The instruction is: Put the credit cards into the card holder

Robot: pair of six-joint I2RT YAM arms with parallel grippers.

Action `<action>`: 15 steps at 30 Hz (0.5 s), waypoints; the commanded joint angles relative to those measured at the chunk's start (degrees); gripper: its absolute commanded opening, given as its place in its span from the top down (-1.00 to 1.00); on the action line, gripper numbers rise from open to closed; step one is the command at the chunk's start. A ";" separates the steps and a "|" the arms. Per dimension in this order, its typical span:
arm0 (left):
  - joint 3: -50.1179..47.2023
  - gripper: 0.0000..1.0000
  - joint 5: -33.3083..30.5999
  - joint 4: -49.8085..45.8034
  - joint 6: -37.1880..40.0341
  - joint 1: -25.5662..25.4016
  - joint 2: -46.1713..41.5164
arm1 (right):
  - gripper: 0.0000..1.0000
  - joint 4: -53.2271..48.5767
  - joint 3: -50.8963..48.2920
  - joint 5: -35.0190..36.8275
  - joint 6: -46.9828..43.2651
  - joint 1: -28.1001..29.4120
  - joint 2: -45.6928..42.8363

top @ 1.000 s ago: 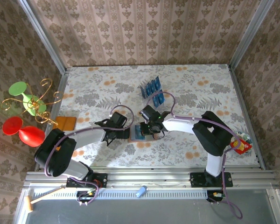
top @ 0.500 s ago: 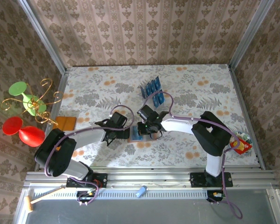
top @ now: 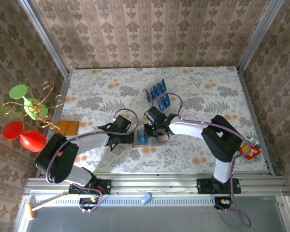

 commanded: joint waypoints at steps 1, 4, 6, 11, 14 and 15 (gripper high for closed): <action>0.51 -1.00 -1.53 -2.57 -1.07 0.60 0.52 | 0.88 -1.36 -1.18 1.65 -0.14 0.01 0.87; 0.51 -1.00 -1.15 -1.94 -1.07 0.60 1.15 | 0.89 -1.16 -1.18 1.44 -0.14 0.01 1.38; 0.57 -1.00 -0.94 -1.78 -1.05 0.65 1.60 | 0.90 -1.08 -1.15 1.41 -0.04 0.11 1.66; 0.51 -1.00 -0.48 -1.10 -0.91 0.60 2.39 | 0.91 -0.81 -1.18 1.20 0.16 0.11 2.22; 0.33 -1.00 -0.31 -0.65 -0.91 0.63 2.58 | 0.92 -0.72 -1.02 1.10 0.21 0.37 2.65; 0.25 -1.00 -0.23 -0.51 -0.93 0.62 2.66 | 0.92 -0.64 -0.94 0.99 0.29 0.45 2.77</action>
